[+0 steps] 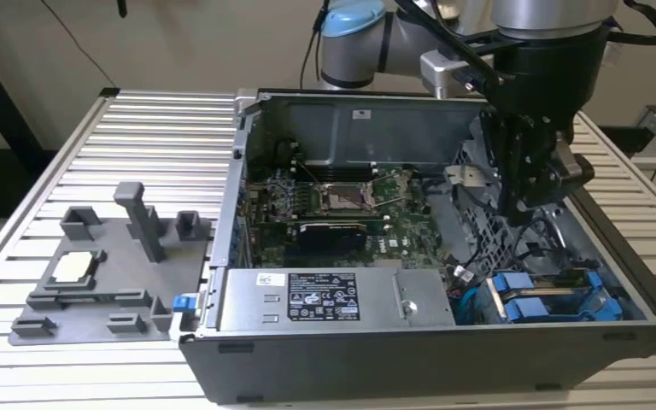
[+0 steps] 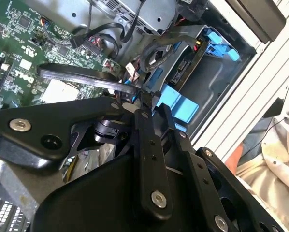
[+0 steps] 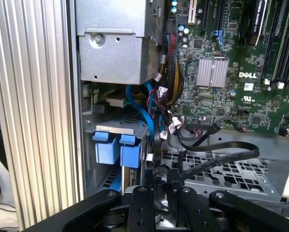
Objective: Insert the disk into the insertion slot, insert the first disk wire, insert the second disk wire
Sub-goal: 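Insert the second disk wire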
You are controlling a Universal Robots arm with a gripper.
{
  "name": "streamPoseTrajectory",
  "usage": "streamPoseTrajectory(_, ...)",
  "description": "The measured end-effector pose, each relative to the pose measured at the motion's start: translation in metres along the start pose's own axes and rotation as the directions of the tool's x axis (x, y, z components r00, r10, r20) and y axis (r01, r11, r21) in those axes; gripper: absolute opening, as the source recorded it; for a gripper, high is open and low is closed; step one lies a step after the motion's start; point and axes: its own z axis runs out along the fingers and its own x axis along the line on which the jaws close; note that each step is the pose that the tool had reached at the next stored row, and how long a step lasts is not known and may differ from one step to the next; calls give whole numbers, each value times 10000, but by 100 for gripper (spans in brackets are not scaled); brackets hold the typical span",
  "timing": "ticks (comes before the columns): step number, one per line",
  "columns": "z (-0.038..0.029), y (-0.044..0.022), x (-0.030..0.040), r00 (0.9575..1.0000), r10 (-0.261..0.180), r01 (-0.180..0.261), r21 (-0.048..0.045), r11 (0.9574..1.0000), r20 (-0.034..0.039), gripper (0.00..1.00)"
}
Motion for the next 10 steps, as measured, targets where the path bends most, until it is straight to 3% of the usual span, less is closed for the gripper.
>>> streamPoseTrajectory(3, -1, 0, 0, 10000, -3, 3, -1, 10000, -12, 24)
streamPoseTrajectory(4, -1, -1, 0, 10000, -4, 4, -1, 10000, -15, 17)
streamPoseTrajectory(10, -1, 0, 0, 10000, -9, 9, -2, 10000, -37, 16)
